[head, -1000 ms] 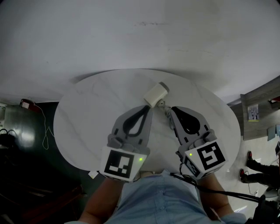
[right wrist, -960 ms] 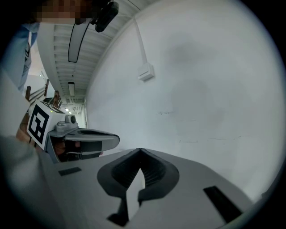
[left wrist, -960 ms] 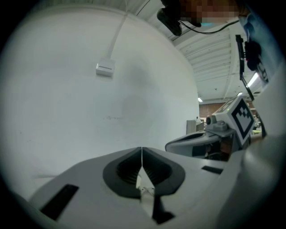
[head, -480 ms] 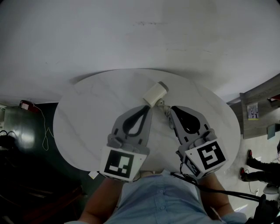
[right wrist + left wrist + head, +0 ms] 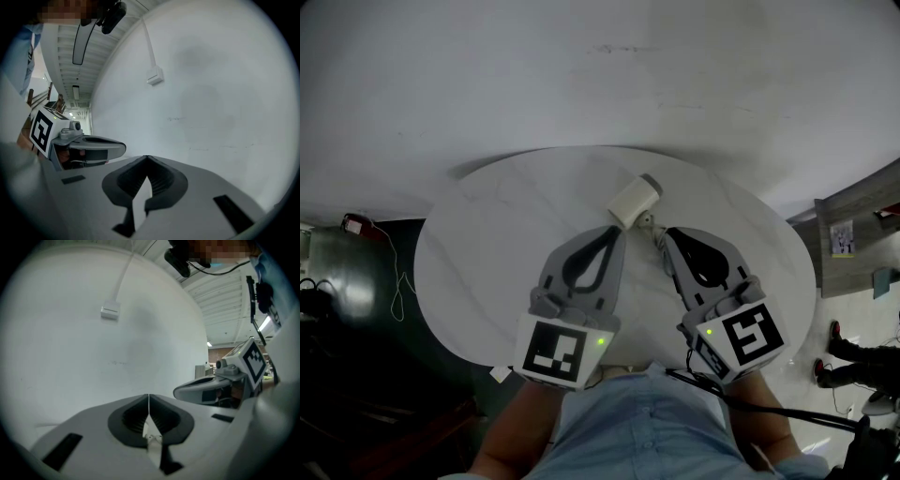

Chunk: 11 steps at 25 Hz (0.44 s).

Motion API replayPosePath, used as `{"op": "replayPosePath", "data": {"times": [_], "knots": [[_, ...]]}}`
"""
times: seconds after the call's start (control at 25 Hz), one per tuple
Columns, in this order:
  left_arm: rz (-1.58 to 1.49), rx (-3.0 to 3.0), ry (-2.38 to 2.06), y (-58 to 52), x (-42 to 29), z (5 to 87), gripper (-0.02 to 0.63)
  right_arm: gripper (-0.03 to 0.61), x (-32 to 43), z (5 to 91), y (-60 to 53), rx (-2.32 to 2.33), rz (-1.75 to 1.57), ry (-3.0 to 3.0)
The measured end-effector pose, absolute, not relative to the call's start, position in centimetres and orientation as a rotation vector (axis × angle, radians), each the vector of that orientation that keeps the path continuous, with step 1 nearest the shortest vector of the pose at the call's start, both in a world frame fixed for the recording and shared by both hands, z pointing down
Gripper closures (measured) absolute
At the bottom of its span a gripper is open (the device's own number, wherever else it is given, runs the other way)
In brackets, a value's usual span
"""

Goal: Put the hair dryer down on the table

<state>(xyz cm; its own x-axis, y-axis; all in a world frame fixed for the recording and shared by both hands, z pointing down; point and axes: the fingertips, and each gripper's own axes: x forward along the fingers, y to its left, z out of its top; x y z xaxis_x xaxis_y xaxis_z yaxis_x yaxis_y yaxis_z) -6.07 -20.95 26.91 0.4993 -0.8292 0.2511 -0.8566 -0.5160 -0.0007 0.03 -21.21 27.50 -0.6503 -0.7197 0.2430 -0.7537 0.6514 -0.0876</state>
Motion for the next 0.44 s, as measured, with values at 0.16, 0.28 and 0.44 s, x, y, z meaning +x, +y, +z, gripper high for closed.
{"op": "replayPosePath", "data": {"times": [0.16,0.28,0.44], "knots": [[0.334,2.611,-1.475,-20.97,-6.11,27.00,0.598,0.568,-0.01,27.52,-21.20,1.208,0.266,-2.680],[0.333,2.609,-1.474,-20.99,-6.12,27.01,0.598,0.568,-0.04,27.54,-21.21,1.207,0.267,-2.678],[0.338,2.611,-1.473,-20.96,-6.16,26.99,0.598,0.568,-0.09,27.47,-21.16,1.205,0.265,-2.679]]}}
